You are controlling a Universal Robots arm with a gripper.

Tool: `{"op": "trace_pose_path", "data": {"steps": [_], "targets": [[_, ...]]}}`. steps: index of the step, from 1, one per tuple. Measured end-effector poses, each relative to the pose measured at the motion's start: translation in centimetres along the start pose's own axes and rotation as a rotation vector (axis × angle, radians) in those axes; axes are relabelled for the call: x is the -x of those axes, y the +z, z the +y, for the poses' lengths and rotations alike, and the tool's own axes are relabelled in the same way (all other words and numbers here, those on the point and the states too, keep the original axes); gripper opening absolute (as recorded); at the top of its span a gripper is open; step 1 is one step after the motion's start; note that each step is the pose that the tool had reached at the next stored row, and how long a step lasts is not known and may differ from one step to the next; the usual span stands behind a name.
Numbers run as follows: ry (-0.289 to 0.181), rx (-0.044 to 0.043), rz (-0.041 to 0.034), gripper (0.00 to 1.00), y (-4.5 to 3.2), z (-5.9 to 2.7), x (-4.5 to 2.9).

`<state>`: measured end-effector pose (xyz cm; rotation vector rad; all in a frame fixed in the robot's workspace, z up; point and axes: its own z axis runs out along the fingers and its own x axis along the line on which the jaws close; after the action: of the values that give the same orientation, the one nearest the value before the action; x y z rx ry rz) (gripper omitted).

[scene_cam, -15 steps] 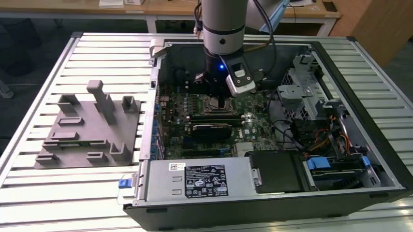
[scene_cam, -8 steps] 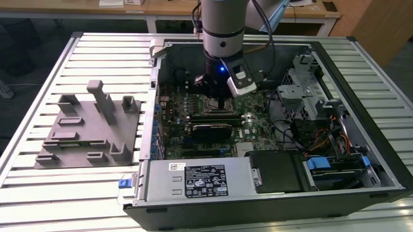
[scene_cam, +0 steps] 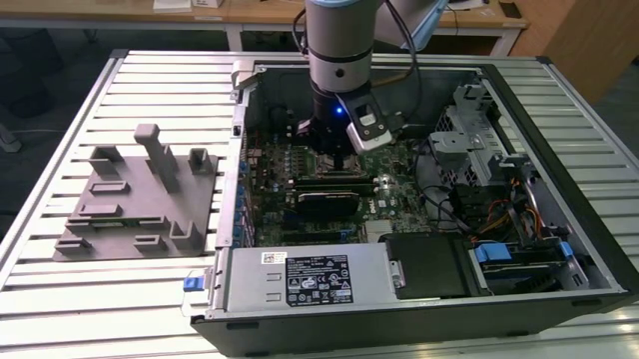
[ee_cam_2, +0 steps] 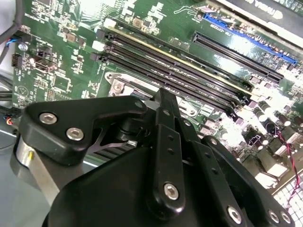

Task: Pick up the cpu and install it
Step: 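Install the second cpu locking lever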

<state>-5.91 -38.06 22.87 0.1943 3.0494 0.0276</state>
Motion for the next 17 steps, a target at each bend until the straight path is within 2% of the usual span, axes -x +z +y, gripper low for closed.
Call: {"op": "trace_pose_path", "data": {"steps": [7,12,13,14,17], "targets": [[0.000,0.0000,0.0000,0.11,0.33,-0.07,-0.45],[0.000,0.0001,0.0002,0.11,0.35,-0.07,-0.46],[0.000,-0.0001,0.0028,0.11,0.39,-0.10,-0.47],[0.000,-0.0009,0.0095,0.11,0.45,-0.15,-0.46],[0.000,-0.0050,0.0401,0.11,0.65,-0.31,-0.45]]}}
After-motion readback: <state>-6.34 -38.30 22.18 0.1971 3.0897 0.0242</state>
